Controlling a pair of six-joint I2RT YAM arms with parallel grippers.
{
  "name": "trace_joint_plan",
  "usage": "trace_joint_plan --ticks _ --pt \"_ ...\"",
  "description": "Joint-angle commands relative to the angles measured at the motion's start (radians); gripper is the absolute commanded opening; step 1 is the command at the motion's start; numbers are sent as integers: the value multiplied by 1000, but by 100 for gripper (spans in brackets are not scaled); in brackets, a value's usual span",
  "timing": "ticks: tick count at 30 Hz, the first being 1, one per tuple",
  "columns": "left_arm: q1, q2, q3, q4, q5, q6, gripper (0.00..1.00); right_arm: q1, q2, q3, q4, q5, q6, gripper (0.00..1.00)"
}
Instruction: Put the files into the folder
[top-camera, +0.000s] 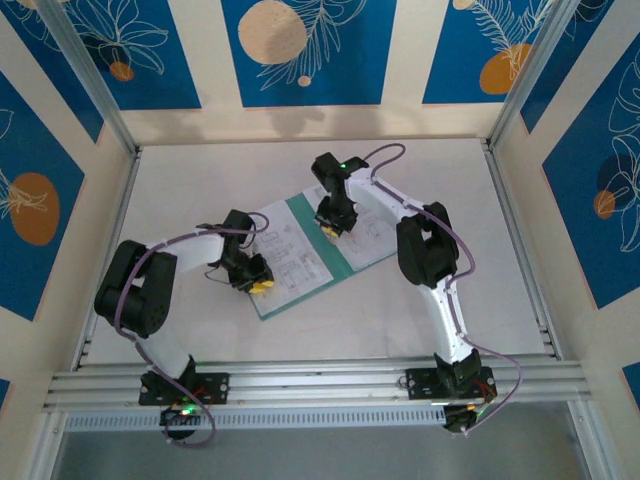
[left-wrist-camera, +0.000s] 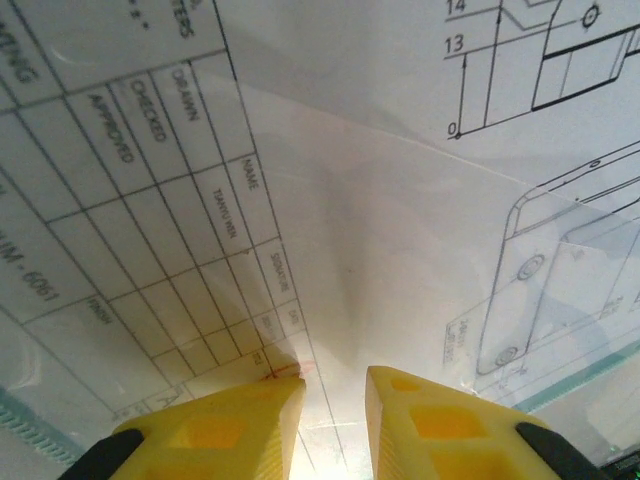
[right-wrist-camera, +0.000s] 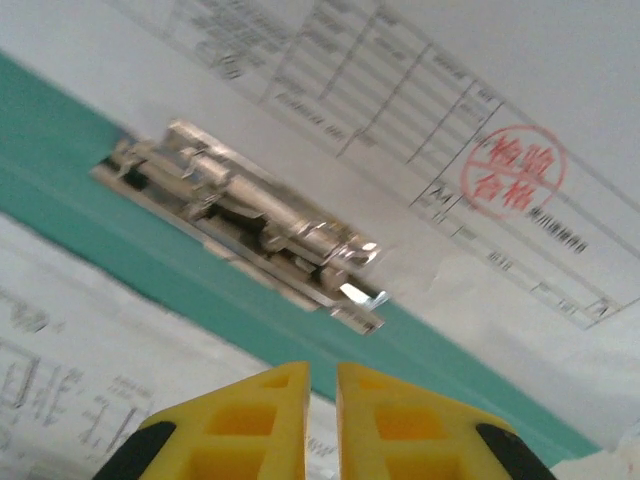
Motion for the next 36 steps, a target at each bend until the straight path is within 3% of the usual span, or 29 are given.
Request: trace_joint_plan --ticks 1,11,18,22,28,36 --pt "14 30 -8 -51 -106 50 28 -10 -19 -37 12 -41 -25 17" --pt "81 14 36 -155 -195 153 33 -22 -110 -156 89 -103 -97 19" --pt "91 -26 130 -202 -254 151 47 41 -128 -226 147 -213 -222 19" --pt "91 -89 131 -194 -233 96 55 57 -160 -321 206 -276 -236 18" --pt "95 -140 58 -163 -169 26 55 57 -182 -407 249 -311 -220 17" --pt "109 -183 -24 -146 -136 -4 56 48 -165 -501 242 -268 -163 11"
